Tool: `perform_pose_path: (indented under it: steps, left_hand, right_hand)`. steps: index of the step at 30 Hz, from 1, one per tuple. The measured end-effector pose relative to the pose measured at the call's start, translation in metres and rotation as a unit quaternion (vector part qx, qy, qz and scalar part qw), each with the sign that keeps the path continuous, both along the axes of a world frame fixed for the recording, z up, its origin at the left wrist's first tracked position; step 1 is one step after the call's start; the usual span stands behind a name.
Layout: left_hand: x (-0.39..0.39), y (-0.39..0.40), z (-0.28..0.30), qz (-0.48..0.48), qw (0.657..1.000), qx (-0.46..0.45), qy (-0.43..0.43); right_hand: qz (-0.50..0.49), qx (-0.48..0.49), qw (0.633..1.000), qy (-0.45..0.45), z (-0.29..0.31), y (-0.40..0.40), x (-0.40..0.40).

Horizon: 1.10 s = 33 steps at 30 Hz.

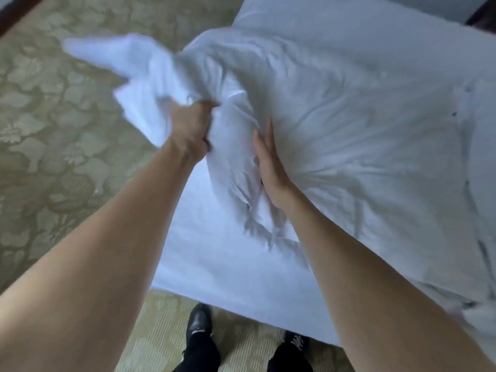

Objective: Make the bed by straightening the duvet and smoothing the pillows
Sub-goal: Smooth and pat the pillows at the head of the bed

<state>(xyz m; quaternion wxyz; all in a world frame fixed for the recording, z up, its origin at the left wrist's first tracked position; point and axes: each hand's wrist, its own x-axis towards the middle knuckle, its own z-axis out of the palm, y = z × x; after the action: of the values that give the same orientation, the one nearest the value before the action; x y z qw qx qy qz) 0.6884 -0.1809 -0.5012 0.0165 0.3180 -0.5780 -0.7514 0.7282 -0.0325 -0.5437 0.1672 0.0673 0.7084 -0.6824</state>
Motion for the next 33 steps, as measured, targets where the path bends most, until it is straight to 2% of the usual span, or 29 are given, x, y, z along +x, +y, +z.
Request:
perform_pose_path:
  steps: [2, 3, 4, 6, 7, 8, 10, 11, 12, 13, 14, 15, 16, 18, 19, 22, 24, 26, 29, 30, 32, 33]
  left_hand:
    - [-0.02, 0.059, 0.032, -0.134, 0.983, -0.111, 0.064]
    - [-0.025, 0.095, 0.044, -0.209, 0.953, -0.183, 0.122]
    - [-0.028, 0.133, 0.054, -0.285, 0.904, -0.254, 0.194]
    - [-0.029, 0.214, 0.055, -0.457, 0.762, -0.349, 0.297]
    - [-0.022, 0.255, 0.056, -0.543, 0.695, -0.375, 0.285]
    - [-0.015, 0.293, 0.048, -0.618, 0.635, -0.4, 0.235]
    - [0.014, 0.359, 0.026, -0.716, 0.52, -0.437, 0.161]
    - [0.031, 0.385, 0.013, -0.748, 0.474, -0.443, 0.14]
    - [0.046, 0.406, 0.002, -0.769, 0.432, -0.453, 0.133]
    - [0.057, 0.421, -0.009, -0.786, 0.385, -0.467, 0.129]
    - [0.065, 0.43, -0.014, -0.798, 0.357, -0.472, 0.115]
    - [0.069, 0.438, -0.023, -0.804, 0.344, -0.474, 0.103]
    - [0.073, 0.443, -0.026, -0.805, 0.331, -0.483, 0.099]
    - [0.08, 0.449, -0.026, -0.807, 0.315, -0.493, 0.083]
    - [0.082, 0.452, -0.027, -0.806, 0.317, -0.494, 0.074]
    - [0.082, 0.45, -0.026, -0.786, 0.356, -0.501, 0.061]
    - [0.086, 0.447, -0.021, -0.759, 0.39, -0.514, 0.083]
    - [0.093, 0.449, -0.016, -0.726, 0.429, -0.525, 0.118]
    - [0.115, 0.464, -0.016, -0.679, 0.462, -0.538, 0.19]
    - [0.124, 0.469, -0.017, -0.683, 0.457, -0.533, 0.202]
    - [0.139, 0.478, -0.022, -0.728, 0.412, -0.52, 0.17]
    - [0.14, 0.481, -0.026, -0.746, 0.402, -0.51, 0.148]
  right_hand:
    - [-0.101, -0.072, 0.992, 0.025, 0.031, 0.041, -0.006]
    - [-0.158, -0.105, 0.981, 0.03, 0.044, 0.069, -0.01]
    - [-0.22, -0.145, 0.964, 0.027, 0.059, 0.102, -0.009]
    - [-0.325, -0.199, 0.924, 0.026, 0.077, 0.179, -0.001]
    - [-0.374, -0.227, 0.898, 0.045, 0.081, 0.221, 0.007]
    - [-0.419, -0.266, 0.865, 0.077, 0.085, 0.26, 0.017]
    - [-0.49, -0.308, 0.801, 0.153, 0.084, 0.329, 0.041]
    - [-0.509, -0.287, 0.799, 0.144, 0.079, 0.356, 0.052]
    - [-0.52, -0.224, 0.818, 0.103, 0.075, 0.377, 0.063]
    - [-0.513, -0.124, 0.848, 0.039, 0.069, 0.394, 0.073]
    - [-0.499, -0.028, 0.866, -0.035, 0.056, 0.408, 0.081]
    - [-0.474, 0.044, 0.874, -0.093, 0.048, 0.414, 0.089]
    - [-0.446, 0.074, 0.885, -0.11, 0.038, 0.419, 0.095]
    - [-0.391, 0.086, 0.913, -0.08, 0.024, 0.423, 0.097]
    - [-0.364, 0.092, 0.923, -0.081, 0.018, 0.424, 0.094]
    - [-0.274, 0.162, 0.941, -0.111, -0.002, 0.426, 0.088]
    - [-0.268, 0.214, 0.932, -0.118, -0.015, 0.431, 0.082]
    - [-0.294, 0.222, 0.92, -0.133, -0.01, 0.439, 0.079]
    - [-0.349, 0.239, 0.891, -0.164, 0.0, 0.463, 0.087]
    - [-0.368, 0.244, 0.881, -0.171, 0.003, 0.472, 0.095]
    - [-0.385, 0.257, 0.861, -0.211, 0.003, 0.485, 0.111]
    - [-0.386, 0.272, 0.852, -0.227, 0.002, 0.489, 0.116]
